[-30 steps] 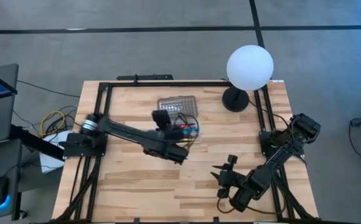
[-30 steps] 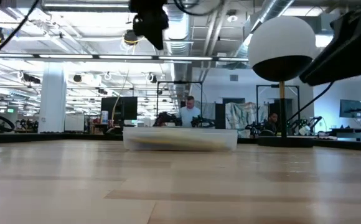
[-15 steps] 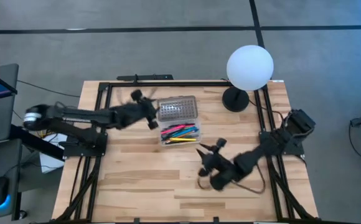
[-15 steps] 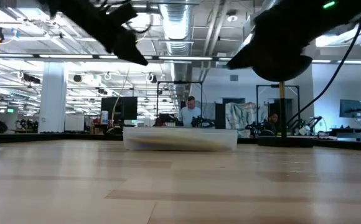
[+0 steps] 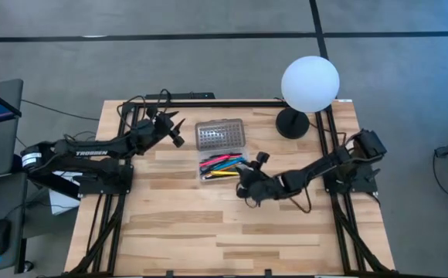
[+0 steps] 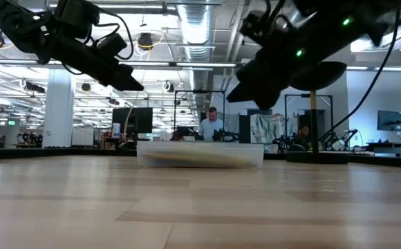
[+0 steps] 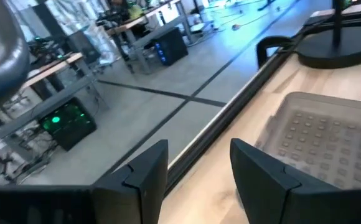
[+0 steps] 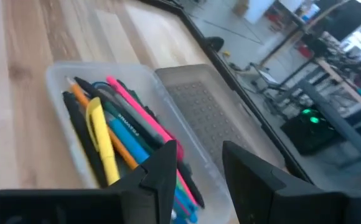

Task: Pick & place school supplies into a supply box
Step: Close the gray supply box

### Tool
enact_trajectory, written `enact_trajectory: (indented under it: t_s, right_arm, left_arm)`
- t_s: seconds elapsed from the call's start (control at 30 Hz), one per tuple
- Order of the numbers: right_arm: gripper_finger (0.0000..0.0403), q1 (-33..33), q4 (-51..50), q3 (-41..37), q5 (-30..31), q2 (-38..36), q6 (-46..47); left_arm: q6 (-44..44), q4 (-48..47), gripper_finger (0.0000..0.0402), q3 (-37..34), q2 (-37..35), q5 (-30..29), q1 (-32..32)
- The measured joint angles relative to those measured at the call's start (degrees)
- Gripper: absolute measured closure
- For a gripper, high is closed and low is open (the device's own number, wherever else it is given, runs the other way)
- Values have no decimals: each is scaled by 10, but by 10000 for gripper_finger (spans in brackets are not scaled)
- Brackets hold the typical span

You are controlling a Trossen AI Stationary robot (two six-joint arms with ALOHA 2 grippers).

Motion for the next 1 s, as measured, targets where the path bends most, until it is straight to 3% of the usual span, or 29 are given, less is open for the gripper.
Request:
enact_trajectory:
  t_s: [0.3, 0.5, 0.77, 1.0]
  right_arm:
    - [281, -74, 206, -50, -149, 0, -116]
    - [281, -106, 222, -50, -227, 0, -137]
    - [282, -149, 251, -50, -422, 0, -134]
    - [282, -156, 260, -51, -459, 15, -126]
  left_arm:
    - [33, -19, 233, -1, 0, 95, 6]
    - [7, -56, 233, -1, 0, 97, 20]
    - [-37, -116, 233, -1, 0, 51, 21]
    - [-40, -135, 233, -1, 0, 51, 21]
